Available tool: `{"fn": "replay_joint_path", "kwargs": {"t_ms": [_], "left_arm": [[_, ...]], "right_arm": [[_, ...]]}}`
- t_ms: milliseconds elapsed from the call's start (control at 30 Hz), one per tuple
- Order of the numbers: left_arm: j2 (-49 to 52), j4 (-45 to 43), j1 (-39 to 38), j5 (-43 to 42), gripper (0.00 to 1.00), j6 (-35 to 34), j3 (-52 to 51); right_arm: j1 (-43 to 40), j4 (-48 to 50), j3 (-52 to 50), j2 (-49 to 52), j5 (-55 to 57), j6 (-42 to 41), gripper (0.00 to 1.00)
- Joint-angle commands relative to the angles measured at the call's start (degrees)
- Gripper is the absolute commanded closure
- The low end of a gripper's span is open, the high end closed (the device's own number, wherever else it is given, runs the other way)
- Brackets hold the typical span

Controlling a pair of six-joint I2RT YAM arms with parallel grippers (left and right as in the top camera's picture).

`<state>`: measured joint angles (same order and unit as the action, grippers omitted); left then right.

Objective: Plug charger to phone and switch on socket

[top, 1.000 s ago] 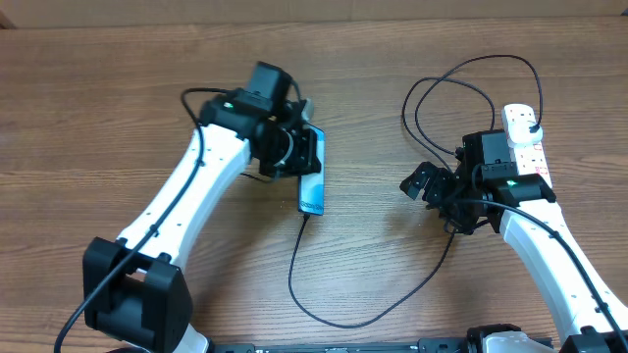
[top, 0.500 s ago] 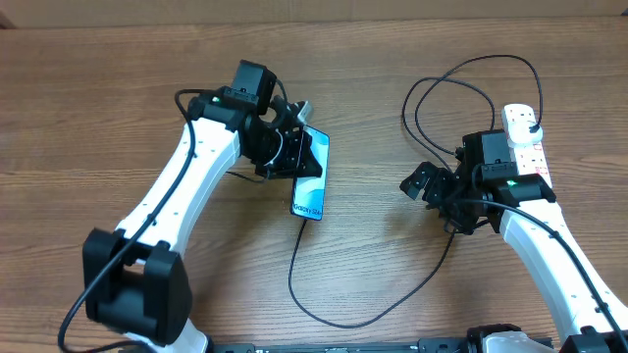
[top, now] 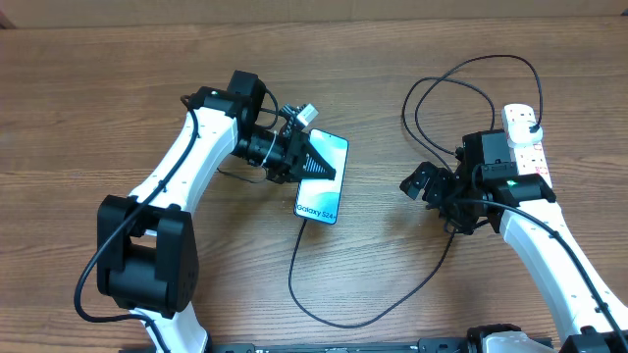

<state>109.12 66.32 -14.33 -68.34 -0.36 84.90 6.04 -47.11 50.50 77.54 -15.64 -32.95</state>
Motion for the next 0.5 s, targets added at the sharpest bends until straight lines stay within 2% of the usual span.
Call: {"fn": "replay_joint_path", "kwargs": {"t_ms": [0, 300, 467], "left_arm": [[-0.2, 1.9, 2.0, -9.9, 0.96, 2.4, 1.5], [-0.2, 6.1, 7.7, -17.4, 0.96, 8.2, 1.5], [-0.2, 6.1, 8.0, -12.6, 0.96, 9.2, 1.5]], "right_arm": [[0.0, 0.3, 0.2, -0.1, 0.6, 0.4, 0.00], [0.0, 0.3, 0.1, -0.1, 0.6, 0.4, 0.00], [0.0, 0.3, 0.2, -0.1, 0.6, 0.4, 0.00]]}}
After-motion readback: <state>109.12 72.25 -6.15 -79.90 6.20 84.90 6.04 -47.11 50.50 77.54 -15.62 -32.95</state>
